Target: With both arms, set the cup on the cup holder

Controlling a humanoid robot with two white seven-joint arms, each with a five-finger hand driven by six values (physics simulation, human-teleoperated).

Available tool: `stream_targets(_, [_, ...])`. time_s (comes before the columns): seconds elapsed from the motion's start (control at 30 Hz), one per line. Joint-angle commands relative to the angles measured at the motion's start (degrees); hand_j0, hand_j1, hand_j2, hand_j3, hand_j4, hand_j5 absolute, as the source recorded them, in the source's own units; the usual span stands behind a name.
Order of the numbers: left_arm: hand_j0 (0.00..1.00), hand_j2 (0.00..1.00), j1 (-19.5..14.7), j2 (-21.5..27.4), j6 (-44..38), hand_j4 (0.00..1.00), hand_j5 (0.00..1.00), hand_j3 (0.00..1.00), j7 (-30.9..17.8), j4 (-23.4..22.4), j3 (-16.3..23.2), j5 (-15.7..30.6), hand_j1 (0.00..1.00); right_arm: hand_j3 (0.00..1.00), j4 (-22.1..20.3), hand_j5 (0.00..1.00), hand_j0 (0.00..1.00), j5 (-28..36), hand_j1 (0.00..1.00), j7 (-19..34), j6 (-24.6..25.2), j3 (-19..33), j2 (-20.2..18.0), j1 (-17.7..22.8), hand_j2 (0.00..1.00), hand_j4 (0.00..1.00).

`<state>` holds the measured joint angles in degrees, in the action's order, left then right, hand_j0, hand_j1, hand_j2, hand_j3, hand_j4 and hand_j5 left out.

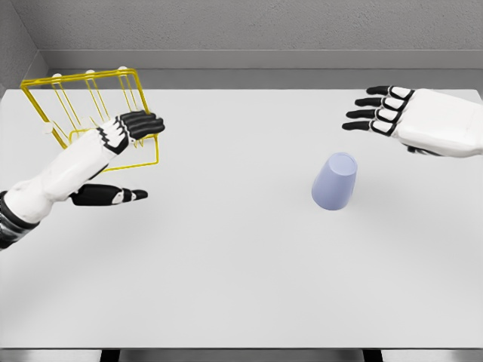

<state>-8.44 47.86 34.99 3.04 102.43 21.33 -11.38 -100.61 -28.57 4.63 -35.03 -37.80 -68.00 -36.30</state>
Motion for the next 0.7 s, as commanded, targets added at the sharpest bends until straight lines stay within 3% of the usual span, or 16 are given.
stream_targets(0.0, [1.0,1.0,0.0,-0.31,0.01,1.0,1.0,1.0,0.03,-0.21,0.29,-0.49,1.0,1.0,-0.02,1.0,1.0,0.36,1.0,0.03,0.03,0.01,-0.11,-0.09,1.0,1.0])
stream_targets(0.17, [1.0,1.0,0.09,-1.54,0.01,1.0,1.0,1.0,0.21,-0.21,-2.09,-0.05,1.0,1.0,2.18,1.0,1.0,2.2,1.0,-0.15,0.03,-1.22,-0.29,-0.53,1.0,1.0])
stream_targets(0.2, [1.0,1.0,0.26,-1.63,0.01,1.0,1.0,1.0,0.21,-0.21,-2.09,-0.05,1.0,1.0,2.09,1.0,1.0,2.2,1.0,3.18,0.03,-1.58,0.15,-1.32,1.0,1.0])
stream_targets(0.3, [1.0,1.0,1.14,-2.16,0.01,1.0,1.0,1.0,0.21,-0.3,-2.35,-0.05,1.0,1.0,2.35,1.0,1.0,5.8,1.0,25.5,0.03,-1.66,3.49,-5.62,1.0,1.0])
stream_targets(0.33, [1.0,1.0,1.49,-2.16,0.01,1.0,1.0,1.0,0.21,-0.3,-2.26,0.13,1.0,1.0,2.88,1.0,1.0,7.03,1.0,30.37,0.03,-1.66,5.51,-6.76,1.0,1.0])
stream_targets(0.43, [1.0,1.0,2.37,-2.33,0.01,1.0,1.0,1.0,0.47,-0.3,-2.17,1.44,1.0,1.0,7.18,1.0,1.0,6.78,1.0,30.37,0.03,-1.84,11.92,-8.7,1.0,1.0])
stream_targets(0.53, [1.0,1.0,3.34,-1.37,0.01,1.0,1.0,1.0,-0.49,-0.03,-0.77,10.4,1.0,1.0,8.24,1.0,1.0,5.37,1.0,30.37,0.03,-1.84,13.25,-9.05,1.0,1.0])
stream_targets(0.63, [1.0,1.0,4.13,2.67,0.01,1.0,1.0,1.0,-6.64,0.41,3.8,22.27,1.0,1.0,8.06,1.0,1.0,3.7,1.0,30.37,0.03,-2.54,15.0,-9.76,1.0,1.0])
stream_targets(0.67, [1.0,1.0,4.31,3.2,0.01,1.0,1.0,1.0,-8.49,0.41,4.59,24.29,1.0,1.0,8.06,1.0,1.0,3.0,1.0,30.37,0.03,-3.24,15.53,-9.84,1.0,1.0])
